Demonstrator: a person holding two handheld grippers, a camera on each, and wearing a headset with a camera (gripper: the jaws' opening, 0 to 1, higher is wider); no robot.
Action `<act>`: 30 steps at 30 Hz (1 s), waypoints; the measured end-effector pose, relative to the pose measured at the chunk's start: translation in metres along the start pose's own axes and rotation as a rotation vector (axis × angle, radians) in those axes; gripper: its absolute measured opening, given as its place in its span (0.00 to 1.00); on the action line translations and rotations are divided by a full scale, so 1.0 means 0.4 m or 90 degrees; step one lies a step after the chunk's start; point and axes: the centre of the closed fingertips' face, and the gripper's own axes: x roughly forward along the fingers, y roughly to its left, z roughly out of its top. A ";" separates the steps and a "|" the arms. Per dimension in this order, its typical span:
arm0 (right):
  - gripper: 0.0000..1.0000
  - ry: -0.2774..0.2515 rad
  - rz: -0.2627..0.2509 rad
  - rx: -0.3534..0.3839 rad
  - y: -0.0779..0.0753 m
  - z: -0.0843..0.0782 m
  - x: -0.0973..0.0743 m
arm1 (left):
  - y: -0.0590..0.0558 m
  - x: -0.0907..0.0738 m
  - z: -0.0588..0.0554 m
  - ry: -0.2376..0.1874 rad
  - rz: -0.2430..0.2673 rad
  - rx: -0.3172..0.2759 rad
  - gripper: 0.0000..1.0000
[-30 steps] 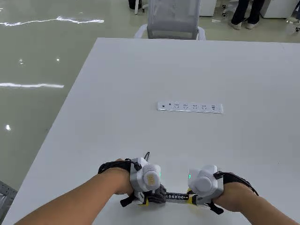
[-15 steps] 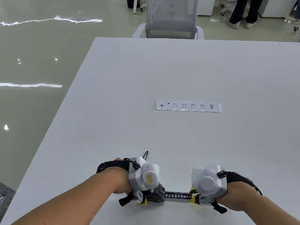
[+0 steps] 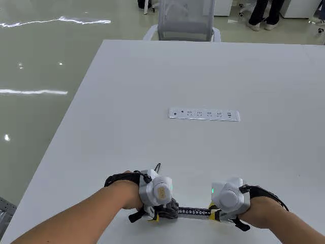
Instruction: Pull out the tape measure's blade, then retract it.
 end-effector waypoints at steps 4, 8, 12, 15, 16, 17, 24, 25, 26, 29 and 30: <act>0.10 0.001 0.000 0.001 0.002 0.000 0.004 | 0.000 -0.001 0.000 0.001 -0.001 0.001 0.33; 0.10 0.000 0.000 0.001 0.003 0.002 0.003 | 0.000 -0.002 0.000 0.000 0.000 0.001 0.33; 0.10 0.002 0.000 0.003 0.003 -0.007 -0.001 | -0.001 -0.002 0.000 0.001 0.000 0.001 0.33; 0.10 0.001 -0.002 0.006 0.003 -0.012 -0.003 | -0.001 -0.003 0.000 0.001 0.000 0.000 0.33; 0.10 0.002 -0.002 0.007 0.004 -0.012 -0.003 | -0.001 -0.002 0.000 0.001 0.000 0.001 0.33; 0.10 0.002 -0.001 0.005 0.004 -0.012 -0.004 | -0.001 -0.002 0.000 0.001 0.000 0.001 0.33; 0.10 0.001 -0.001 0.008 0.005 -0.017 -0.008 | 0.001 -0.001 -0.001 0.003 0.001 0.002 0.33; 0.10 0.001 -0.001 0.008 0.005 -0.016 -0.009 | 0.001 -0.001 -0.001 0.003 0.001 0.002 0.33; 0.10 0.001 -0.001 0.008 0.005 -0.017 -0.011 | 0.001 -0.001 -0.001 0.003 0.002 0.002 0.33; 0.10 0.000 -0.001 0.010 0.005 -0.020 -0.013 | 0.000 -0.002 0.000 0.003 0.001 0.002 0.33; 0.10 0.000 -0.001 0.009 0.005 -0.020 -0.014 | 0.000 -0.002 0.000 0.003 0.001 0.002 0.33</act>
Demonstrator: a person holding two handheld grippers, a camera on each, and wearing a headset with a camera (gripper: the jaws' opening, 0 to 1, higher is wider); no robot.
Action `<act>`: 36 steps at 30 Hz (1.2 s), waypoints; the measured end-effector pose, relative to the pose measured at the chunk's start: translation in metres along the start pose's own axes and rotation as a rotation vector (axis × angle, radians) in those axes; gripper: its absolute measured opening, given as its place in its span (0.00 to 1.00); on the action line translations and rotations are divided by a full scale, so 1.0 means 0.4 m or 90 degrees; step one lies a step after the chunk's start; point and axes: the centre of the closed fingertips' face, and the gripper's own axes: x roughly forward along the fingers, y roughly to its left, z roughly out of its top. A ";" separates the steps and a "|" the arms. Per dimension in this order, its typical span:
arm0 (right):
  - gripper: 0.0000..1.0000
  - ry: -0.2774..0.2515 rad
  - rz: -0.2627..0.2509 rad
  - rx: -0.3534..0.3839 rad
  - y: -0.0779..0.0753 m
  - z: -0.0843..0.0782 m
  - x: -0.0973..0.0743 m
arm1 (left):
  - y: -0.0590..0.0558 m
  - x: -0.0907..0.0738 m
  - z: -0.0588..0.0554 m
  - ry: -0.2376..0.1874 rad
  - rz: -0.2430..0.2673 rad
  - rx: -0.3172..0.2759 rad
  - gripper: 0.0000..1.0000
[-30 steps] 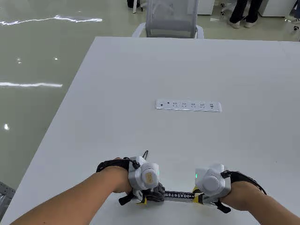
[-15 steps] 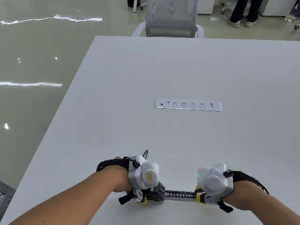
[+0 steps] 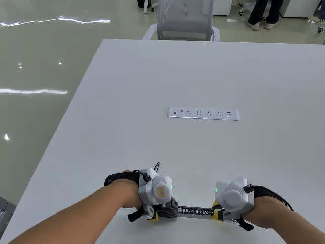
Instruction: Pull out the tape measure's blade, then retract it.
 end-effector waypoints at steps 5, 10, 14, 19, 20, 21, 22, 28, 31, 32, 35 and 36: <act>0.10 -0.002 0.002 -0.001 0.001 0.001 -0.001 | 0.000 0.000 0.001 -0.001 0.000 0.000 0.33; 0.10 -0.002 0.003 -0.004 0.001 0.002 -0.002 | 0.000 0.001 0.001 -0.001 0.000 0.000 0.33; 0.10 0.001 0.002 -0.006 0.000 0.001 -0.002 | 0.001 0.001 0.001 -0.001 0.000 -0.001 0.33; 0.10 0.011 0.003 -0.005 -0.002 -0.013 -0.006 | 0.001 0.001 0.001 0.000 0.000 0.000 0.33; 0.10 0.010 0.003 -0.004 -0.002 -0.015 -0.007 | 0.001 0.001 0.001 0.000 0.000 -0.001 0.33; 0.10 0.010 0.002 -0.003 -0.003 -0.016 -0.007 | 0.000 0.001 0.001 0.000 0.000 -0.001 0.33; 0.10 0.009 0.002 -0.003 -0.002 -0.017 -0.009 | -0.001 0.001 0.001 0.000 0.000 -0.001 0.33; 0.10 0.009 0.002 -0.001 -0.003 -0.023 -0.012 | 0.000 0.002 0.001 0.001 0.000 0.000 0.33; 0.10 0.009 0.000 0.000 -0.004 -0.029 -0.017 | 0.001 0.002 0.001 0.000 0.000 -0.001 0.33; 0.10 0.008 0.001 0.000 -0.003 -0.031 -0.017 | 0.001 0.002 0.001 0.000 -0.001 -0.001 0.33; 0.10 0.005 0.001 -0.003 -0.003 -0.031 -0.019 | 0.002 0.003 0.001 0.000 -0.001 -0.002 0.33; 0.10 0.006 0.002 -0.003 -0.003 -0.031 -0.020 | 0.002 0.003 0.002 -0.001 -0.001 -0.002 0.33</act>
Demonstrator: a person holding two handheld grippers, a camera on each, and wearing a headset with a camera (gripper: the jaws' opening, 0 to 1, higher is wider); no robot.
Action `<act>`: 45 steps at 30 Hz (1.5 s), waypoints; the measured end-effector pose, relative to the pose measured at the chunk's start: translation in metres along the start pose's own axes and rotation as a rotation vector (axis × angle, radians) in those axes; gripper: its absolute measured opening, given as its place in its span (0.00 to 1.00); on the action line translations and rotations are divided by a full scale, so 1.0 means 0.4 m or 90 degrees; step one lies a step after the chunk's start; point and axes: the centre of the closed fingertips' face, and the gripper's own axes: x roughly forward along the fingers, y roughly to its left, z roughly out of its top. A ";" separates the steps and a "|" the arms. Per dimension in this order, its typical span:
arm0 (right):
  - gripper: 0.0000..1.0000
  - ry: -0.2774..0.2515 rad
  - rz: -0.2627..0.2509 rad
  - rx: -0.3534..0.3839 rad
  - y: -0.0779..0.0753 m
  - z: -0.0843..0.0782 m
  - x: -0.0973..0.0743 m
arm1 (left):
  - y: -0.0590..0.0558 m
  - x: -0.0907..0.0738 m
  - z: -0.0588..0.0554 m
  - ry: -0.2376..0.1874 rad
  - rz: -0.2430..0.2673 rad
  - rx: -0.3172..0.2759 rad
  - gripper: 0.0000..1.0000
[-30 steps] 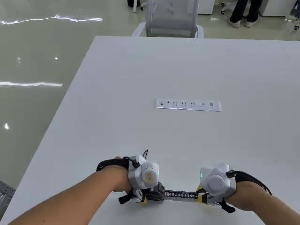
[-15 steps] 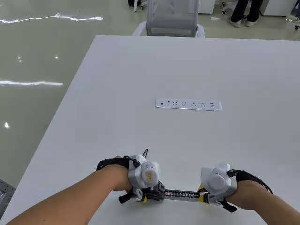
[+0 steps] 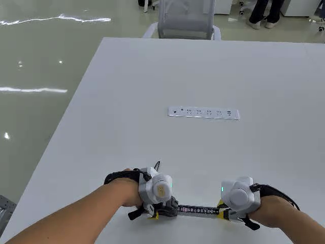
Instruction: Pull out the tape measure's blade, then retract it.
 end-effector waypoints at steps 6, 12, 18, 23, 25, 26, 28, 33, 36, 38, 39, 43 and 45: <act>0.10 0.000 0.001 0.002 -0.002 -0.004 -0.001 | 0.000 0.000 0.000 0.000 0.000 -0.001 0.33; 0.10 0.002 -0.002 0.005 -0.008 -0.018 -0.003 | -0.001 0.001 0.001 -0.001 0.000 -0.001 0.33; 0.10 0.002 -0.002 0.005 -0.010 -0.026 -0.007 | -0.001 0.002 -0.001 -0.001 0.002 -0.002 0.33; 0.10 0.002 -0.004 0.008 -0.010 -0.030 -0.012 | 0.000 0.002 -0.002 -0.001 0.002 -0.003 0.33; 0.10 0.002 -0.004 0.009 -0.010 -0.031 -0.013 | 0.000 0.002 -0.002 -0.001 0.002 -0.003 0.33; 0.10 0.001 -0.004 0.009 -0.010 -0.032 -0.015 | 0.000 0.002 -0.002 0.000 0.003 -0.003 0.33; 0.10 0.002 -0.003 0.009 -0.009 -0.032 -0.016 | 0.000 0.002 -0.002 -0.001 0.003 -0.004 0.33; 0.10 0.004 -0.004 0.010 -0.009 -0.037 -0.018 | -0.001 0.002 -0.003 -0.001 0.004 -0.004 0.33; 0.10 0.005 -0.004 0.010 -0.009 -0.041 -0.020 | -0.001 0.001 -0.002 -0.001 0.004 -0.004 0.33; 0.10 0.007 -0.006 0.012 -0.010 -0.044 -0.021 | -0.002 0.001 -0.003 -0.001 0.004 -0.004 0.33; 0.10 0.006 -0.005 0.013 -0.010 -0.045 -0.020 | -0.002 0.001 -0.003 -0.001 0.003 -0.005 0.33; 0.10 0.009 -0.006 0.014 -0.009 -0.051 -0.022 | -0.002 0.001 -0.003 0.000 0.003 -0.004 0.33; 0.10 0.012 -0.007 0.014 -0.009 -0.054 -0.023 | -0.002 0.001 -0.003 0.000 0.003 -0.005 0.33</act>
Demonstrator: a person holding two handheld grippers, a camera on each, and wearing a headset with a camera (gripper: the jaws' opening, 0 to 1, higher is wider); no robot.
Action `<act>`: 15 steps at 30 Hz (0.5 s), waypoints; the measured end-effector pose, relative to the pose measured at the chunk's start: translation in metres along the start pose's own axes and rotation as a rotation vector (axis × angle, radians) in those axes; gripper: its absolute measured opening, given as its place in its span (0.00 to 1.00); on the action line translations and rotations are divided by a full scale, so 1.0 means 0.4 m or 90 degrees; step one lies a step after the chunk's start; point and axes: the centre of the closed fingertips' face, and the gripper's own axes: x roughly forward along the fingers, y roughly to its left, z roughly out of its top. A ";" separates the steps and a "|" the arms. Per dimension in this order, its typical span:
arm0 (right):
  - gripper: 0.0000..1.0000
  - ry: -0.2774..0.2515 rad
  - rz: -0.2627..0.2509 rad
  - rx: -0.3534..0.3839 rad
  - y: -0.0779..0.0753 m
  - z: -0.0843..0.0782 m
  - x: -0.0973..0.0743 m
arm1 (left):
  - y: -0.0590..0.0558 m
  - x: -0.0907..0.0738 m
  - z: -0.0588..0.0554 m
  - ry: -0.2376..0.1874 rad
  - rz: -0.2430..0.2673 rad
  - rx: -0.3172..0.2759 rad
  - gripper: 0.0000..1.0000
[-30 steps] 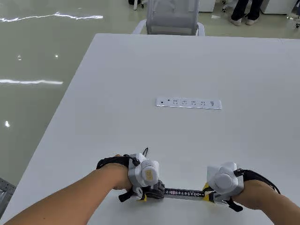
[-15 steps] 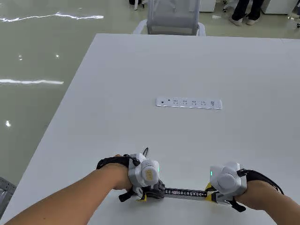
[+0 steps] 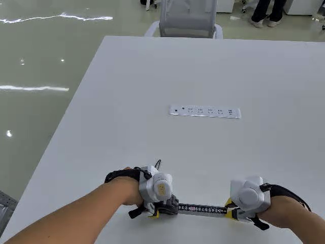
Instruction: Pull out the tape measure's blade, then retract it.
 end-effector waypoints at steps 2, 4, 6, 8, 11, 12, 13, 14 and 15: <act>0.10 0.001 -0.001 0.001 -0.001 -0.005 -0.002 | 0.000 0.000 0.000 -0.001 0.001 -0.001 0.33; 0.10 0.002 0.000 0.001 -0.001 -0.008 -0.003 | 0.001 -0.001 0.001 -0.001 0.001 -0.001 0.33; 0.10 0.003 -0.001 0.001 -0.001 -0.010 -0.004 | 0.000 -0.001 0.001 -0.002 0.001 -0.002 0.33; 0.10 0.005 0.000 0.002 -0.001 -0.014 -0.008 | 0.001 -0.002 0.001 -0.002 0.001 -0.003 0.33; 0.10 0.006 -0.002 0.003 -0.001 -0.016 -0.012 | 0.001 -0.002 0.001 -0.002 0.001 -0.003 0.33; 0.10 0.006 -0.002 0.004 -0.002 -0.018 -0.012 | 0.001 -0.002 0.001 -0.002 0.001 -0.003 0.33; 0.10 0.009 -0.003 0.004 -0.003 -0.021 -0.013 | 0.002 -0.002 0.001 -0.002 0.001 -0.003 0.33; 0.10 0.009 -0.003 0.004 -0.003 -0.022 -0.012 | 0.002 -0.002 0.001 -0.002 0.001 -0.003 0.33; 0.10 0.010 -0.004 0.004 -0.004 -0.023 -0.012 | 0.002 -0.003 0.001 -0.002 0.001 -0.002 0.33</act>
